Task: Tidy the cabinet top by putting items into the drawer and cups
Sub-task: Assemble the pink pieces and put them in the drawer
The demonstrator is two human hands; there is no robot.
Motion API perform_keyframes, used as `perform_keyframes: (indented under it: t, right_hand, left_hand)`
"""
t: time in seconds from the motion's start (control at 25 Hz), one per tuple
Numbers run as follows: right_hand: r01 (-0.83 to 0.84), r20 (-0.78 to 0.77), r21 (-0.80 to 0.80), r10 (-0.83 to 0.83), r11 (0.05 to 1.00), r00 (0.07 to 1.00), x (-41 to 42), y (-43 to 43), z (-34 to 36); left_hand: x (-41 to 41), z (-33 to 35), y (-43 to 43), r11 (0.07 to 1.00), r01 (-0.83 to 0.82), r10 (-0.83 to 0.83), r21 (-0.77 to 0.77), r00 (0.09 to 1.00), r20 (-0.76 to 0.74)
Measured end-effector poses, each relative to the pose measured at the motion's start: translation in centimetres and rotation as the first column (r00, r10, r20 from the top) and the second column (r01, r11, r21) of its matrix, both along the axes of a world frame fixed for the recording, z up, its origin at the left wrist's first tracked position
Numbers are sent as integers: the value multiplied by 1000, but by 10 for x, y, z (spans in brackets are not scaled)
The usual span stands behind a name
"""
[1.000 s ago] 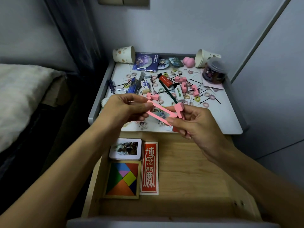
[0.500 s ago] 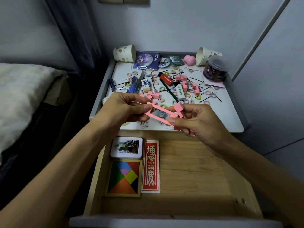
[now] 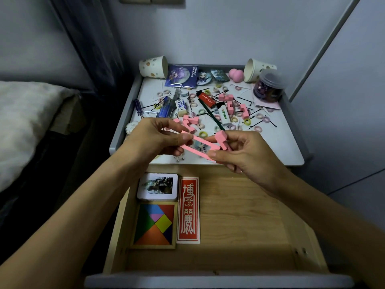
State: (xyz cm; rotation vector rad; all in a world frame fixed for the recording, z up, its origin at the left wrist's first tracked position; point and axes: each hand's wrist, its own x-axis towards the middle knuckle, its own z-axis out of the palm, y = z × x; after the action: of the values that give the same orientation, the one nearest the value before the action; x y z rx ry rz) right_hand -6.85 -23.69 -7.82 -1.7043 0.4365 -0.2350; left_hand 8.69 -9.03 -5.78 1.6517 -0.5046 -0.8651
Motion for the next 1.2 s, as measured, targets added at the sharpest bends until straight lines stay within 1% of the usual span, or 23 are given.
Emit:
perform_keyframes:
  t: [0.12, 0.24, 0.4, 0.6, 0.68, 0.84, 0.96, 1.08, 1.2]
  right_hand:
    - [3, -4, 16, -3, 1000, 1000, 0, -2, 2]
    - [5, -18, 33, -5, 999, 1000, 2, -3, 1]
    - [6, -16, 54, -5, 998, 1000, 0, -4, 1]
    - [20, -27, 59, -18, 998, 999, -1, -5, 1]
    - [68, -37, 18, -67, 998, 997, -1, -7, 5]
    - [186, -77, -161, -200, 969, 977, -1, -16, 7]
    - [163, -22, -238, -174, 958, 985, 1, -10, 8]
    - [133, 43, -248, -126, 959, 991, 4, -3, 5]
    - [151, 68, -290, -136, 945, 988, 5, 2, -2]
  left_hand:
    - [-2, 0, -1, 1000, -4, 3, -20, 999, -32]
    - [-2, -2, -1, 1000, 4, -4, -14, 1000, -27]
    - [-4, -4, -1, 1000, -4, 2, -31, 997, -73]
    - [-10, -7, -3, 997, -53, 49, -64, 997, -60]
    - [-9, -6, -3, 996, -62, 59, -70, 997, -48]
    - [-9, -6, -2, 998, -50, 49, -27, 999, -21]
    - [-18, -6, -4, 1000, 9, -9, 7, 999, -37]
    - [-27, -7, -8, 1000, 27, -28, -5, 997, -68]
    - [-31, -8, -10, 999, 24, -27, -31, 995, -98]
